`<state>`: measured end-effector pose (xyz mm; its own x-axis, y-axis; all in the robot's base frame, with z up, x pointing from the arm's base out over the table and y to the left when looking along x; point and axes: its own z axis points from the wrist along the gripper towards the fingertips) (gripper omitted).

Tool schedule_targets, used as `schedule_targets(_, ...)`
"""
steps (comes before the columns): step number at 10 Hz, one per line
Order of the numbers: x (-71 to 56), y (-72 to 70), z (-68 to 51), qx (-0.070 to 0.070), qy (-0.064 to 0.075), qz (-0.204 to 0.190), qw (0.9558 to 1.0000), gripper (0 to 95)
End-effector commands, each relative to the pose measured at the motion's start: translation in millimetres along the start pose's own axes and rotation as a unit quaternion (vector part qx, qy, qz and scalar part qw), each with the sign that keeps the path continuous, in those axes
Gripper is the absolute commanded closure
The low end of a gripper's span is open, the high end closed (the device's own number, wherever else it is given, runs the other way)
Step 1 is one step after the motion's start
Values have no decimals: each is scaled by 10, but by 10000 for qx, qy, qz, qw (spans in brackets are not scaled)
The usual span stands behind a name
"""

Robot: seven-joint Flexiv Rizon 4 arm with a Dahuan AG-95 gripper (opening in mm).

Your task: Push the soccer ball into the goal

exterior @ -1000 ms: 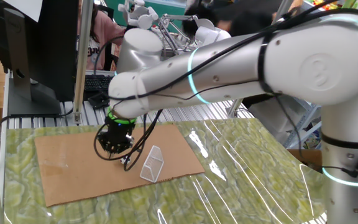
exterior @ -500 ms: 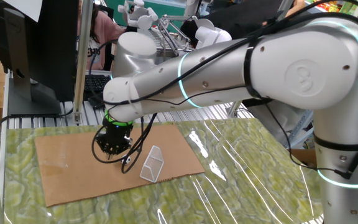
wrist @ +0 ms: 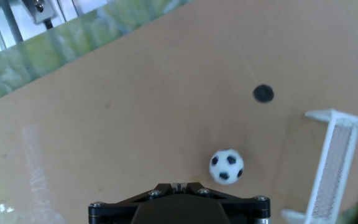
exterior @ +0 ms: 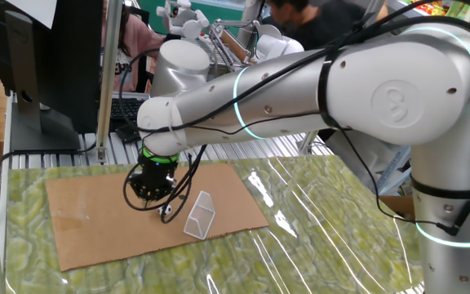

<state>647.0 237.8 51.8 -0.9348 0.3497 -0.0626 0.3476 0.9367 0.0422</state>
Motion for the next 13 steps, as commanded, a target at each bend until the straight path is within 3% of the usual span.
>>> schedule_targets(1, 1, -19, 1, -3, -51, -32, 10000, 950)
schedule_targets(13, -66, -65, 122, -8, -110, -252, 9996, 950)
